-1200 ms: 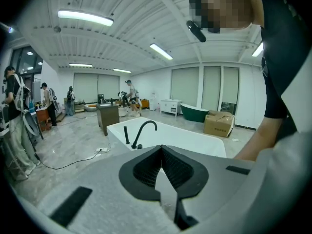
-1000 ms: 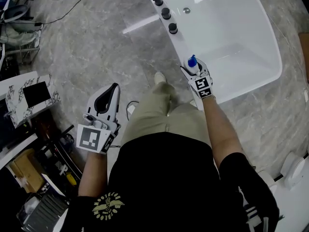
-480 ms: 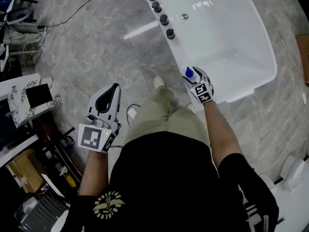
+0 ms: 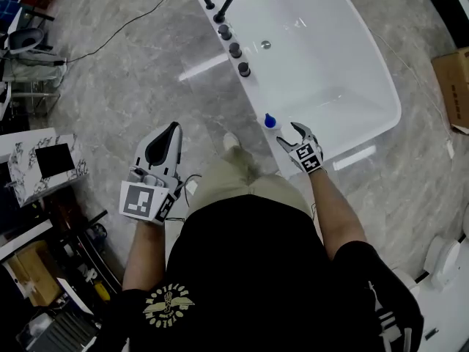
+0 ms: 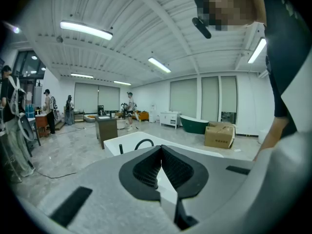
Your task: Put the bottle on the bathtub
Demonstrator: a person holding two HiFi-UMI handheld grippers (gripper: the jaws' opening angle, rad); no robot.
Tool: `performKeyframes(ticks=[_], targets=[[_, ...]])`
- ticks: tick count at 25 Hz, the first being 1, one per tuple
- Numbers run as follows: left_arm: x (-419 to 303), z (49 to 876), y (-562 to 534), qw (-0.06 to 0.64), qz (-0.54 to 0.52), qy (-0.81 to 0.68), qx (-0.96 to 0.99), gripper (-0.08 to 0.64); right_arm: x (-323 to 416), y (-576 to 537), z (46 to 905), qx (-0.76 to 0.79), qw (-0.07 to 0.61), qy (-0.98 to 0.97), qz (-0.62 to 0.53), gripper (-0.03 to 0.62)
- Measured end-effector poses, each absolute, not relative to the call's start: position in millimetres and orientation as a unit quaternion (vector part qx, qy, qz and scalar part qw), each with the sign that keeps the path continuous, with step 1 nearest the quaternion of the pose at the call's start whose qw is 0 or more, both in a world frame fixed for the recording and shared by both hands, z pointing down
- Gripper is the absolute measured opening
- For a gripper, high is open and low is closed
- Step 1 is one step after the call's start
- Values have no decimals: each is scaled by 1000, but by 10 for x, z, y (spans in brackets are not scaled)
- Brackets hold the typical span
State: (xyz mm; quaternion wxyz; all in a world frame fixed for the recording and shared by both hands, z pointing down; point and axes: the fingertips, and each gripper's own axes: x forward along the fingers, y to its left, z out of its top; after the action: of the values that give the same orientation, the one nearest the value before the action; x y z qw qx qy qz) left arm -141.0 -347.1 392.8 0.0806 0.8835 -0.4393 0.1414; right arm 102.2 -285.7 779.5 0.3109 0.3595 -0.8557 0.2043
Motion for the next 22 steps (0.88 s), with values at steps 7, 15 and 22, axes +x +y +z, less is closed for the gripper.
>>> performKeyframes(ticks=[7,15,22], targets=[[-890,3650,-3617,70,80,-426,899,9,1444,-2825,6449,419,189,-870,180,127],[-455,3462,-3408,69,55,-426,900,9,2004,-2783,4556,470,24,-873,127,11],[-172,3260,-3092,55,43,-445,893,9,2244,-2539,3711,453,6,-887,90,11]])
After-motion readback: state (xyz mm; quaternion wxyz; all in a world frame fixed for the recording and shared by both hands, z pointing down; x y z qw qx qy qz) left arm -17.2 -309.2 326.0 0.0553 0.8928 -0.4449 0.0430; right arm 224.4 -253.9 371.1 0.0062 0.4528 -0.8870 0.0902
